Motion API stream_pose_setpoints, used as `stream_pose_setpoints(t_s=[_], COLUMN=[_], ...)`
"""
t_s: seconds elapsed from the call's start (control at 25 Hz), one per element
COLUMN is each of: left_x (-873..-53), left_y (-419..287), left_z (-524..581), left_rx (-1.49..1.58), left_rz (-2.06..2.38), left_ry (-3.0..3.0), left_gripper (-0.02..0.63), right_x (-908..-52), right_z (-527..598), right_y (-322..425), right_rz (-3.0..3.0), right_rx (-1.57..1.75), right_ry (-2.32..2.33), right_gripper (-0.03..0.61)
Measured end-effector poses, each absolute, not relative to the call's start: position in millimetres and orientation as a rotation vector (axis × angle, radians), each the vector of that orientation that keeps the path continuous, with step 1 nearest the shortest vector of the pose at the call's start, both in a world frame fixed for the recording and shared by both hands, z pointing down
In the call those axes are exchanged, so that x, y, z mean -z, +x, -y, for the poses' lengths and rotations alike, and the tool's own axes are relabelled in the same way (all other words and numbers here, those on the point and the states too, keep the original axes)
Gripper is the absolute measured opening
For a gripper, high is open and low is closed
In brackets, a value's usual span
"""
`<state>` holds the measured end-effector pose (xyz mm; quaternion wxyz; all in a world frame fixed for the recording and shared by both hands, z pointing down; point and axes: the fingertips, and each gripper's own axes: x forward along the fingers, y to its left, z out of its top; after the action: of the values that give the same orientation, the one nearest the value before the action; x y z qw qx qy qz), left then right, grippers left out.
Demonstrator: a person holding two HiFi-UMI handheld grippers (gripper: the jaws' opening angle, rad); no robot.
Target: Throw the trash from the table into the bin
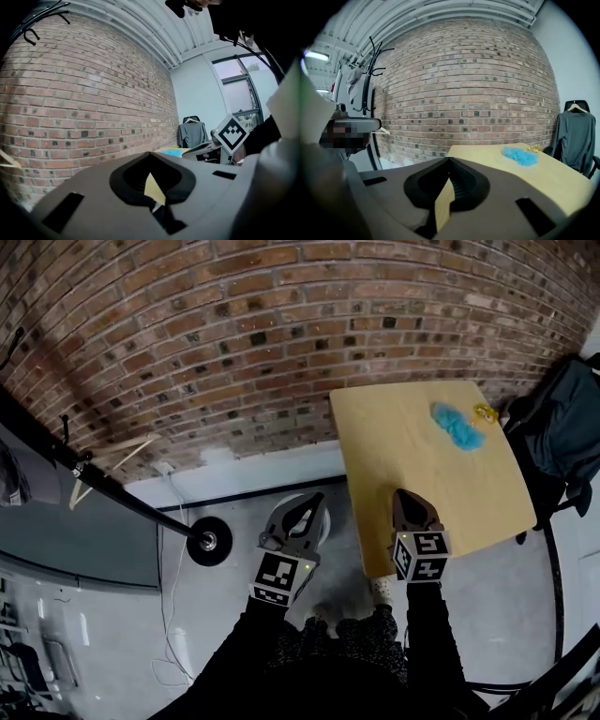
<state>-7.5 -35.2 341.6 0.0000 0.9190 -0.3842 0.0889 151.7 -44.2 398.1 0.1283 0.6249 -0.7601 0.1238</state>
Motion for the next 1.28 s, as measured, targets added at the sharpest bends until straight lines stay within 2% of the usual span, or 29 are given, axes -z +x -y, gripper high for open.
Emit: stream_pose_setpoints(t_s=[0.64, 1.28], left_x=[-331.9, -347.1], left_y=[127.7, 199.0], left_z=[82.5, 148.1], left_rx=[-0.233, -0.238], left_rz=[1.271, 1.341], left_ry=[2.87, 2.827], left_gripper=[0.006, 0.006], right_x=[-386.5, -416.3], right_z=[104.5, 177.7], right_y=[307.3, 397.4], right_rz=[2.209, 2.2], right_rx=[-0.345, -0.387], right_ry=[1.83, 1.795], right_gripper=[0.011, 0.011])
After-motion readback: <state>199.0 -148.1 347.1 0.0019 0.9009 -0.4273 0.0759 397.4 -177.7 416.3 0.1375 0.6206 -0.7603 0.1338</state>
